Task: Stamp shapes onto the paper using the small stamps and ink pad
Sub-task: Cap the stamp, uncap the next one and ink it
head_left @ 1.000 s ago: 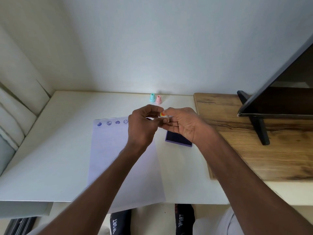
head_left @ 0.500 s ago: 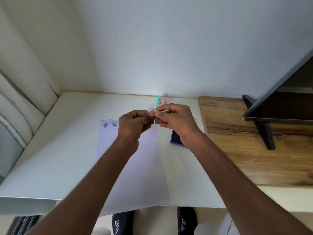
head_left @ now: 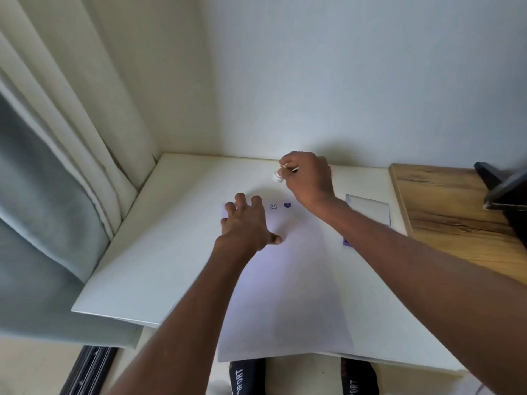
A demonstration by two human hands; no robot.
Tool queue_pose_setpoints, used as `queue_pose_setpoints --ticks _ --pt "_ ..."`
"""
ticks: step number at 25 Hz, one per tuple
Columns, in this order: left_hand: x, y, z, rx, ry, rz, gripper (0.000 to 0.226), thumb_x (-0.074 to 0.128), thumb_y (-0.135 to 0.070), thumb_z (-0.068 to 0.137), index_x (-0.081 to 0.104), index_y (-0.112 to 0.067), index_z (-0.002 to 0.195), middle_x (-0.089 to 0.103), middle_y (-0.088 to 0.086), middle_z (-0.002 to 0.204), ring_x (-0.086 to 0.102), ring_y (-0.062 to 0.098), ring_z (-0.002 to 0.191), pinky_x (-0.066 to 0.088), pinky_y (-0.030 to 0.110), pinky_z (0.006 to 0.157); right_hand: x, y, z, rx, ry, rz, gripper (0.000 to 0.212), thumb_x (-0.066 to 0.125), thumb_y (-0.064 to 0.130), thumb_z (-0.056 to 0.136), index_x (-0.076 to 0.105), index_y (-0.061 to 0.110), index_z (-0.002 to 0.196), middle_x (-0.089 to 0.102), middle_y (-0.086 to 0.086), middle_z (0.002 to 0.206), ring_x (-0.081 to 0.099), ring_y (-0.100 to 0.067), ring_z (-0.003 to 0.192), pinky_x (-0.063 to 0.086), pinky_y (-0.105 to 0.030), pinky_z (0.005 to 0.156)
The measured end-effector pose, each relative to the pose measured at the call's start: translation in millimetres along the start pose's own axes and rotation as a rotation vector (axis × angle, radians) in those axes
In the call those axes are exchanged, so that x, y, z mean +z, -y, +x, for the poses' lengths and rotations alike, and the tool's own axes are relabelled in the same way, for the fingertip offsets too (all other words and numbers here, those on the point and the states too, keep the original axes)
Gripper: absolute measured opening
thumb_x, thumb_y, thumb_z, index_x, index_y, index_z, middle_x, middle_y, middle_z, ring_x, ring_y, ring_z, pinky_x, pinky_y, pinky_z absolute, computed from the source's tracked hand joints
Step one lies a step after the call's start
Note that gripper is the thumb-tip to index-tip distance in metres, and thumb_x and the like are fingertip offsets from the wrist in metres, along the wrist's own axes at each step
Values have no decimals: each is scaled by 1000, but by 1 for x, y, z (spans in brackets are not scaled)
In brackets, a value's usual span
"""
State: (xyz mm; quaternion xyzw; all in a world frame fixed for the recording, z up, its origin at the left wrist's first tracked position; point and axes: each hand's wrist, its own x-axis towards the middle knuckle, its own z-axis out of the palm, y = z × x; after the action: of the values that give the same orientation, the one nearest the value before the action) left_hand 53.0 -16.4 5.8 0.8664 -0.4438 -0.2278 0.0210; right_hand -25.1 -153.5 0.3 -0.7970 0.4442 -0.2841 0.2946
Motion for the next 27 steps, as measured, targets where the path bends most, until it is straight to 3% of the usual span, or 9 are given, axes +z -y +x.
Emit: queue_pose_setpoints --ticks 5,8,12,14,17,20,24,27 --pt "2 -2 0 10 -12 17 94 81 -50 79 33 -14 150 26 14 148 30 38 135 44 48 102 41 11 17 -107 160 -176 22 69 19 92 78 22 112 80 -3 105 71 -28 102 55 -37 91" --pt "3 -2 0 15 -14 2 93 81 -48 80 32 -13 151 24 14 149 28 39 137 43 48 103 46 6 12 -120 147 -164 24 66 17 93 74 22 115 78 -1 105 71 -26 100 55 -37 88" --pt "3 -3 2 5 -12 3 92 81 -48 80 32 -12 149 23 15 150 26 41 138 37 48 109 39 8 5 -184 245 -254 53 65 13 92 49 21 142 69 -8 123 64 -34 112 53 -43 91" --pt "4 -5 5 4 -11 41 89 78 -48 83 33 -10 149 23 16 151 25 41 139 32 50 112 27 6 0 -184 178 -190 63 68 13 91 41 21 148 63 -10 130 60 -34 119 50 -42 93" --pt "3 -13 8 25 -88 29 82 73 -48 87 34 -9 148 27 15 151 27 39 140 29 50 113 -7 -15 -12 -195 -110 -146 58 67 11 89 50 24 143 61 -6 126 59 -30 118 48 -38 89" --pt "6 -30 9 150 -248 -58 71 74 -41 88 44 -12 144 41 14 143 39 35 130 43 45 105 -43 -51 -12 -34 -248 -162 46 69 20 92 56 23 136 60 -5 124 55 -28 120 52 -38 85" --pt "19 -61 7 302 -187 -76 66 79 -38 85 50 -15 141 45 11 133 41 32 125 50 45 98 -58 -80 4 160 -75 -285 50 69 47 94 61 19 135 61 -6 129 55 -25 123 52 -36 84" --pt "30 -71 9 317 -155 11 68 79 -39 84 50 -11 139 43 11 131 41 32 122 50 43 96 -52 -87 16 128 -6 -269 51 74 45 90 65 18 133 63 -5 128 61 -24 117 53 -35 83"
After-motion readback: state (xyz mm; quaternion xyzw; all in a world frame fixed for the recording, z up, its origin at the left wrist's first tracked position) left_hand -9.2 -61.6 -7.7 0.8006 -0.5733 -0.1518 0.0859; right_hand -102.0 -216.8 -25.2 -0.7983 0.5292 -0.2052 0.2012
